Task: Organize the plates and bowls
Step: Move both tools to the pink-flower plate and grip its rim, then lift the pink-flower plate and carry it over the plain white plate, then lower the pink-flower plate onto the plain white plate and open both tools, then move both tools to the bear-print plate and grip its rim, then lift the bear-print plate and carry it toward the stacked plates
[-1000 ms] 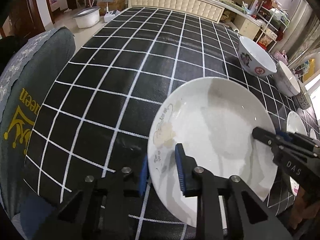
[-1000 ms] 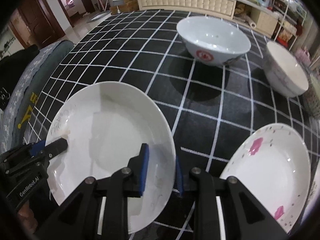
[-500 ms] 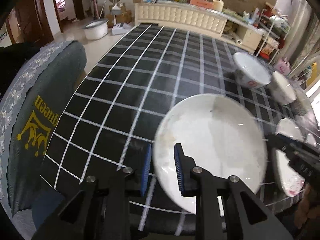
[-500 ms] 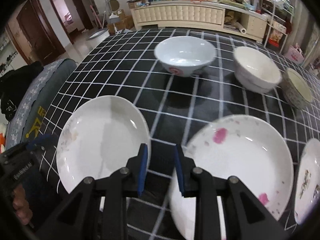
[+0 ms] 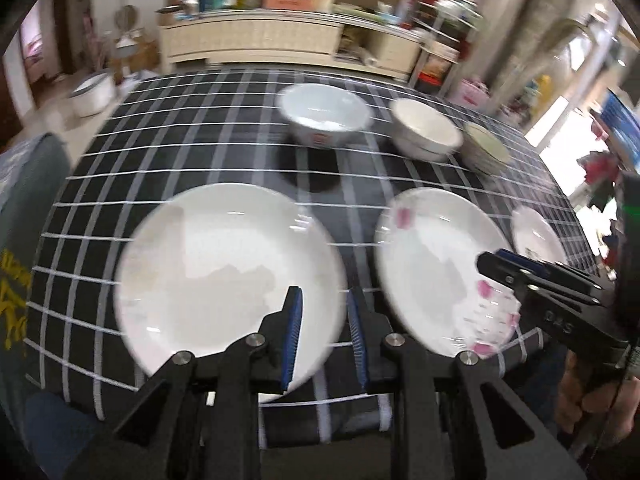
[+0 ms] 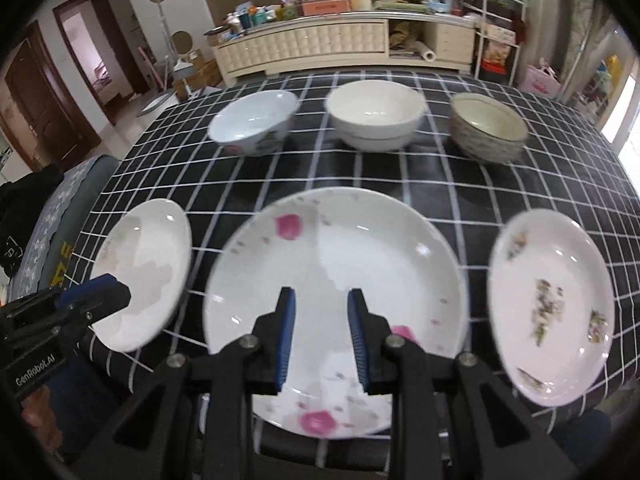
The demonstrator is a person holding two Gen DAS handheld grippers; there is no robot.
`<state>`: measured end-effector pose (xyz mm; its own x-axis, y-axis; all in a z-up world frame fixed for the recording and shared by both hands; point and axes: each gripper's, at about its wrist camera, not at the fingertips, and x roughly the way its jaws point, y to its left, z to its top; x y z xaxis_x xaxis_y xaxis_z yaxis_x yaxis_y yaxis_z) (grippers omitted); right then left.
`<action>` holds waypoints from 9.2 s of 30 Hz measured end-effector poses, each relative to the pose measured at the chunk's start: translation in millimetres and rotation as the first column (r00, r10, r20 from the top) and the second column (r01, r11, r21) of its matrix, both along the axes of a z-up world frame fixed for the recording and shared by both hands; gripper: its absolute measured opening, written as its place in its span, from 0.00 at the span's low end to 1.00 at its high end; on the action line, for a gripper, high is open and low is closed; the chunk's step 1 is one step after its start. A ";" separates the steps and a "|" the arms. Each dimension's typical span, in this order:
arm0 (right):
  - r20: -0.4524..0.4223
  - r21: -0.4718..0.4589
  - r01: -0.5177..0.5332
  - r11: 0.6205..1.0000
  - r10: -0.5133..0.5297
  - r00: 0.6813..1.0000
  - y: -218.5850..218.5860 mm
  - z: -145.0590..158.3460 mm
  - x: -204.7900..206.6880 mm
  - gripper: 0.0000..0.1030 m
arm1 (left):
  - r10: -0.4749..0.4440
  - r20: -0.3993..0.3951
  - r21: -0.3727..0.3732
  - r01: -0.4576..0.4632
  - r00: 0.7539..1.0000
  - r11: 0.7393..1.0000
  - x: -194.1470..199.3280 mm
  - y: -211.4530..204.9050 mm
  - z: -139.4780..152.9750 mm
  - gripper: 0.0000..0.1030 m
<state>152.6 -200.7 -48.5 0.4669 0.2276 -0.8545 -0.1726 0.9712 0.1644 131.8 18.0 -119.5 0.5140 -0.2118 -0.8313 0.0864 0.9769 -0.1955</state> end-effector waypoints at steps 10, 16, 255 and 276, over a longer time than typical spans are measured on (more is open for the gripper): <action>-0.004 -0.008 0.070 0.997 -0.070 0.998 -43.0 -8.0 1.7 0.30 | -0.090 -0.045 0.032 0.092 0.995 0.995 19.9 -55.3 -16.2 0.21; -0.002 -0.027 0.084 0.996 -0.084 0.996 -54.3 -14.1 7.2 0.30 | -0.118 -0.077 0.029 0.121 0.990 0.992 35.9 -67.3 -30.4 0.21; -0.135 -0.112 0.332 0.937 -0.345 0.929 -251.4 -40.1 13.2 0.65 | -0.291 -0.127 0.210 0.312 0.948 0.926 83.3 -286.6 -52.4 0.50; -0.150 -0.010 0.262 0.965 -0.261 0.954 -248.2 -45.1 19.1 0.29 | -0.345 -0.139 0.199 0.367 0.928 0.908 84.2 -303.5 -66.5 0.25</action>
<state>171.7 -448.9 -93.6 0.3789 0.1238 -0.9171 0.1142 0.9772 0.1791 216.1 -285.6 -185.9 0.3514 -0.1732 -0.9201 0.4277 0.9039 -0.0068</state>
